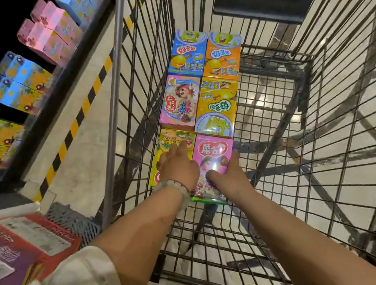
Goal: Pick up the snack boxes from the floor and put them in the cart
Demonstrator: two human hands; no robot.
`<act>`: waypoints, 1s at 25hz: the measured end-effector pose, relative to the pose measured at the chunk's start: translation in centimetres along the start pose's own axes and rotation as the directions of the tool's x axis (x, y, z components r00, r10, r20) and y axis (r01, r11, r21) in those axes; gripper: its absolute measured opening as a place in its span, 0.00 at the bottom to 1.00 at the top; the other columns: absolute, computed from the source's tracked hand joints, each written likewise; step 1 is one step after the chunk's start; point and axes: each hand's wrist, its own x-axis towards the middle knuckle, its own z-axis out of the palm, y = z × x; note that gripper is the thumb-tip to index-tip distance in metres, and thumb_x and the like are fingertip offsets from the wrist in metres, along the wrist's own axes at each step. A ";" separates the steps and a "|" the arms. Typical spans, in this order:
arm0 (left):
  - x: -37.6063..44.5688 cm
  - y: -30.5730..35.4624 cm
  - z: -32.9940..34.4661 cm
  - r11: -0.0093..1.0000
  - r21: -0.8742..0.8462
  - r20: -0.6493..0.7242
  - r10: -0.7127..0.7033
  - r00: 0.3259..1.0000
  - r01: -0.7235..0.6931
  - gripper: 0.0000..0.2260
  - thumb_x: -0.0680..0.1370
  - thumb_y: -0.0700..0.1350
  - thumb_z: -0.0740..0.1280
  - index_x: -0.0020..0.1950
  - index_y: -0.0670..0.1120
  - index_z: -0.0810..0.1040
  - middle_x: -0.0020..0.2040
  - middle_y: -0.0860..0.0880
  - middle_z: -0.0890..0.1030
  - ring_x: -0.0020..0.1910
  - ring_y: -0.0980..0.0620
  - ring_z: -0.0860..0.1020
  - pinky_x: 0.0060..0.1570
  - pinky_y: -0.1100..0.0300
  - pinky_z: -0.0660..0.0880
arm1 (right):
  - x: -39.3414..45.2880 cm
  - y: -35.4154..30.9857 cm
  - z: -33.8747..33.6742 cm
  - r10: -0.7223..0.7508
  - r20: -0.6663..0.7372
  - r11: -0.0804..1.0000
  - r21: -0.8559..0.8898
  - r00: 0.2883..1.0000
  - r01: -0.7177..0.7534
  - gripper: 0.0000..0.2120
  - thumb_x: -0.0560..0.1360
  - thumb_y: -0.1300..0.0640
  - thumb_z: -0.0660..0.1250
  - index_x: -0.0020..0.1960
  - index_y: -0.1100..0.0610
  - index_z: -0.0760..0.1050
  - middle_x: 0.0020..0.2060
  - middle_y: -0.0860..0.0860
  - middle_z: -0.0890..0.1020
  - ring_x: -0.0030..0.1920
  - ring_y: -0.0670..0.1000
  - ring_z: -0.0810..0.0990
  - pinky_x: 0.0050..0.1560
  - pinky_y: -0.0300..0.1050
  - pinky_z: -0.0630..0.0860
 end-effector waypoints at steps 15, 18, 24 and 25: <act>-10.8 9.8 -21.6 0.844 0.064 -0.054 0.535 0.843 -0.532 0.14 0.79 0.43 0.60 0.63 0.44 0.74 0.62 0.45 0.76 0.60 0.46 0.74 0.54 0.61 0.69 | -10.3 -15.1 -11.4 -0.228 -0.121 0.921 -0.349 0.966 0.173 0.23 0.79 0.49 0.59 0.70 0.60 0.66 0.65 0.59 0.73 0.59 0.58 0.75 0.54 0.45 0.72; -16.9 12.3 -31.1 0.763 0.180 -0.166 0.646 0.745 -0.621 0.13 0.79 0.46 0.60 0.61 0.46 0.75 0.60 0.47 0.77 0.60 0.49 0.74 0.53 0.64 0.68 | -17.3 -23.5 -14.1 -0.416 -0.068 0.813 -0.473 0.907 0.338 0.22 0.80 0.48 0.59 0.70 0.57 0.66 0.67 0.55 0.73 0.63 0.53 0.73 0.57 0.39 0.69; -33.6 12.1 -47.2 0.589 0.318 -0.298 0.806 0.512 -0.743 0.15 0.80 0.49 0.61 0.66 0.50 0.71 0.62 0.54 0.73 0.59 0.57 0.72 0.56 0.67 0.66 | -36.8 -38.7 -17.4 -0.811 -0.050 0.522 -0.512 0.583 0.682 0.21 0.79 0.48 0.61 0.70 0.53 0.67 0.65 0.52 0.74 0.62 0.50 0.74 0.62 0.46 0.72; -35.9 11.2 -49.2 0.578 0.302 -0.313 0.811 0.494 -0.758 0.14 0.79 0.49 0.62 0.65 0.52 0.71 0.60 0.55 0.73 0.59 0.58 0.72 0.57 0.66 0.66 | -39.7 -40.3 -17.5 -0.845 -0.046 0.482 -0.497 0.532 0.722 0.21 0.79 0.49 0.61 0.70 0.53 0.67 0.64 0.51 0.74 0.61 0.50 0.74 0.61 0.46 0.72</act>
